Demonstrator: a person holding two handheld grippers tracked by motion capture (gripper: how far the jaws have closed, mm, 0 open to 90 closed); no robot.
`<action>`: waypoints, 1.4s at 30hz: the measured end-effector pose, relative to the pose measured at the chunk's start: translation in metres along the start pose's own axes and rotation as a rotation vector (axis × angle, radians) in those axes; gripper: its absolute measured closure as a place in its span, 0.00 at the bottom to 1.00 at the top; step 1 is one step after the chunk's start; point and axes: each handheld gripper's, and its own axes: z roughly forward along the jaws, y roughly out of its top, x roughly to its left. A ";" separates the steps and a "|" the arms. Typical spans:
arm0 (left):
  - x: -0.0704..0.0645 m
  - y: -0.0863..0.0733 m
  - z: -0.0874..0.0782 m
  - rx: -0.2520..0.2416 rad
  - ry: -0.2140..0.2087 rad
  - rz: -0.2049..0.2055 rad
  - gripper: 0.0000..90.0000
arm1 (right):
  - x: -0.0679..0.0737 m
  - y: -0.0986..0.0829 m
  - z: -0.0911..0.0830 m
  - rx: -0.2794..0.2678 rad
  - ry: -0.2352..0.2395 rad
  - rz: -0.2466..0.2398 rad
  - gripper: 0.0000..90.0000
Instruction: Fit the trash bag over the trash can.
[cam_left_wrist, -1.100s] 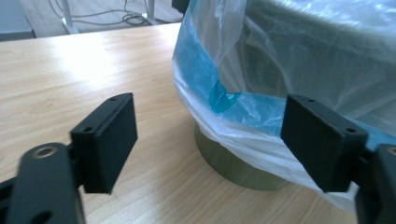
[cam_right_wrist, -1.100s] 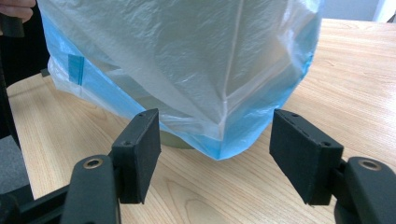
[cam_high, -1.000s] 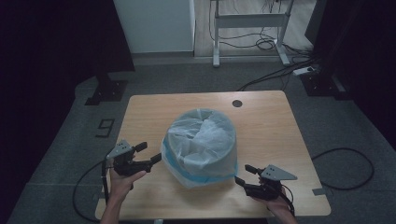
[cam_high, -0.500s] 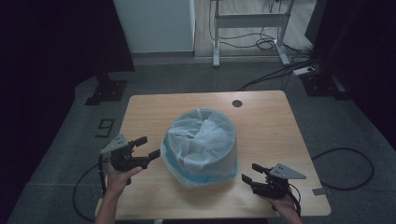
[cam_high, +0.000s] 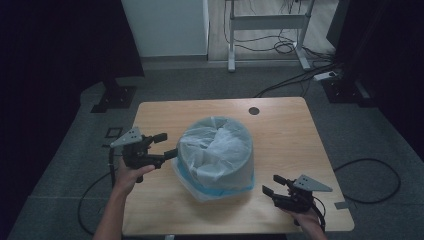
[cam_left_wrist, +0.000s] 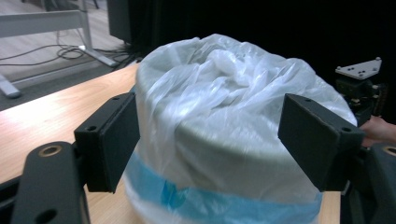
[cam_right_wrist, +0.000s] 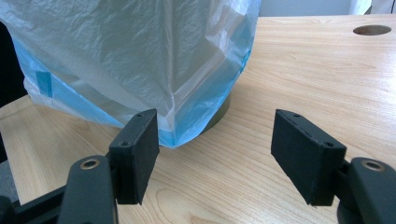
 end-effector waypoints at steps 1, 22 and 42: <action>0.000 0.003 0.003 0.008 -0.013 0.005 0.23 | 0.000 0.000 0.000 0.000 -0.001 0.002 0.35; 0.002 0.036 0.047 0.054 -0.134 0.061 0.28 | 0.000 -0.003 0.001 0.006 -0.002 0.003 0.36; -0.008 0.066 0.097 0.160 -0.196 0.113 0.29 | 0.000 -0.004 0.001 0.009 -0.004 0.002 0.36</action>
